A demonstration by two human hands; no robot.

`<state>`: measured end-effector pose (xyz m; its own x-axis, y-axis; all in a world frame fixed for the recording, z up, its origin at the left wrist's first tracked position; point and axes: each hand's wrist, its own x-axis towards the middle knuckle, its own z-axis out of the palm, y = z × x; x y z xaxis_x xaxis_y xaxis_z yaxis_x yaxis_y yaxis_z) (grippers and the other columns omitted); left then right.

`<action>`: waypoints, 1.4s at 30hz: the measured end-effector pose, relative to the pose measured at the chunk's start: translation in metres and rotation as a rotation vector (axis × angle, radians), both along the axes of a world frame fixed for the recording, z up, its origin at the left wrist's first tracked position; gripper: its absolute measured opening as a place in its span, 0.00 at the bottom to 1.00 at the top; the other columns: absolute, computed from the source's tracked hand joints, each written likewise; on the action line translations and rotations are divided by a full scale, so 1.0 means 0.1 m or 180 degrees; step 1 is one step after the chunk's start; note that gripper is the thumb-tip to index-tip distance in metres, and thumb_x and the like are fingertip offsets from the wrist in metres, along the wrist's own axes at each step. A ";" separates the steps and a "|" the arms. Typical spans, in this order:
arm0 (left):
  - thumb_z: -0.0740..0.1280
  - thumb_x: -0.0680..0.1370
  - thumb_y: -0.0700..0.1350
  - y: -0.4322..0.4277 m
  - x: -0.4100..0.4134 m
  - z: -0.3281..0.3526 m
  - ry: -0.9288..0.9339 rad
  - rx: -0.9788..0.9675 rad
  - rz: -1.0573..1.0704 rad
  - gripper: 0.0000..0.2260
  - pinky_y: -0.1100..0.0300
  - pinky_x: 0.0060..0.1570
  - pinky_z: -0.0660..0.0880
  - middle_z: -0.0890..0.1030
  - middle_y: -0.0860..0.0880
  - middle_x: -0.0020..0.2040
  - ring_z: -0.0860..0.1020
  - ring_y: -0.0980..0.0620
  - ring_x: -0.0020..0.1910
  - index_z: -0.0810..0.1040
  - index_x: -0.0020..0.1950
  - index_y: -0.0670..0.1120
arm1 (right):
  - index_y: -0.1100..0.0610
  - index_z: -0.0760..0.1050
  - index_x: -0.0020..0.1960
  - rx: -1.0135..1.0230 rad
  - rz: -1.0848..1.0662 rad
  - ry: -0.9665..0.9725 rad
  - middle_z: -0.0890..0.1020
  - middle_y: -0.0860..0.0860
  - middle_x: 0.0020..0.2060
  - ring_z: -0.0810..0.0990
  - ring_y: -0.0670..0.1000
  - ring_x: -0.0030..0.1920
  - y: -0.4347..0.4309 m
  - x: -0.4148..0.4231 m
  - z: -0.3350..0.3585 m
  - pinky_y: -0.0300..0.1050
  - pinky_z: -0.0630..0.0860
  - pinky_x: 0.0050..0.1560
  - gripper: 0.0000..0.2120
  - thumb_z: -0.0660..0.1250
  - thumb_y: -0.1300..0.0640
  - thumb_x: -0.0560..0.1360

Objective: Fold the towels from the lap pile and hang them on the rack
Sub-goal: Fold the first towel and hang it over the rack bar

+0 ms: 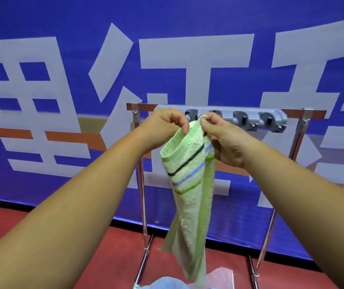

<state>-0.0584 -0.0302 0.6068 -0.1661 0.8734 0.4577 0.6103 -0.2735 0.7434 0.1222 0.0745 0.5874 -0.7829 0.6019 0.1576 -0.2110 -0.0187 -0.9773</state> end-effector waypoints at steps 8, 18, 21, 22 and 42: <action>0.70 0.78 0.30 -0.01 0.00 -0.02 -0.0385 -0.0052 0.0089 0.17 0.60 0.35 0.77 0.82 0.50 0.34 0.78 0.54 0.32 0.84 0.35 0.50 | 0.55 0.75 0.52 -0.0133 -0.0165 0.0314 0.82 0.51 0.38 0.81 0.47 0.35 0.00 0.00 0.00 0.41 0.81 0.39 0.05 0.63 0.62 0.86; 0.65 0.76 0.28 -0.03 0.00 0.02 -0.0196 -0.0221 0.0211 0.20 0.53 0.49 0.84 0.87 0.48 0.42 0.84 0.51 0.42 0.88 0.40 0.50 | 0.57 0.73 0.41 0.0117 -0.0795 0.0363 0.78 0.56 0.36 0.79 0.52 0.35 0.06 -0.04 0.03 0.43 0.79 0.37 0.12 0.68 0.70 0.78; 0.60 0.75 0.30 -0.01 0.07 0.06 -0.0558 -0.0240 0.0339 0.18 0.54 0.45 0.82 0.83 0.47 0.40 0.80 0.51 0.39 0.85 0.41 0.49 | 0.58 0.74 0.42 0.0275 -0.0857 0.0314 0.79 0.56 0.37 0.81 0.53 0.37 0.04 -0.05 0.04 0.42 0.79 0.37 0.11 0.69 0.70 0.78; 0.61 0.76 0.33 0.00 0.09 0.07 -0.0694 -0.0248 0.0342 0.15 0.56 0.42 0.81 0.82 0.47 0.40 0.79 0.51 0.38 0.84 0.42 0.49 | 0.58 0.74 0.43 0.0320 -0.0872 0.0282 0.79 0.56 0.38 0.81 0.54 0.39 0.05 -0.06 0.03 0.44 0.79 0.39 0.11 0.70 0.70 0.78; 0.68 0.83 0.59 0.02 0.12 -0.14 0.0110 -0.0247 0.0486 0.12 0.61 0.43 0.73 0.80 0.58 0.41 0.75 0.60 0.38 0.82 0.51 0.52 | 0.52 0.81 0.41 0.0599 -0.1355 0.0214 0.84 0.51 0.40 0.82 0.52 0.44 0.13 -0.09 0.02 0.50 0.81 0.50 0.07 0.74 0.63 0.73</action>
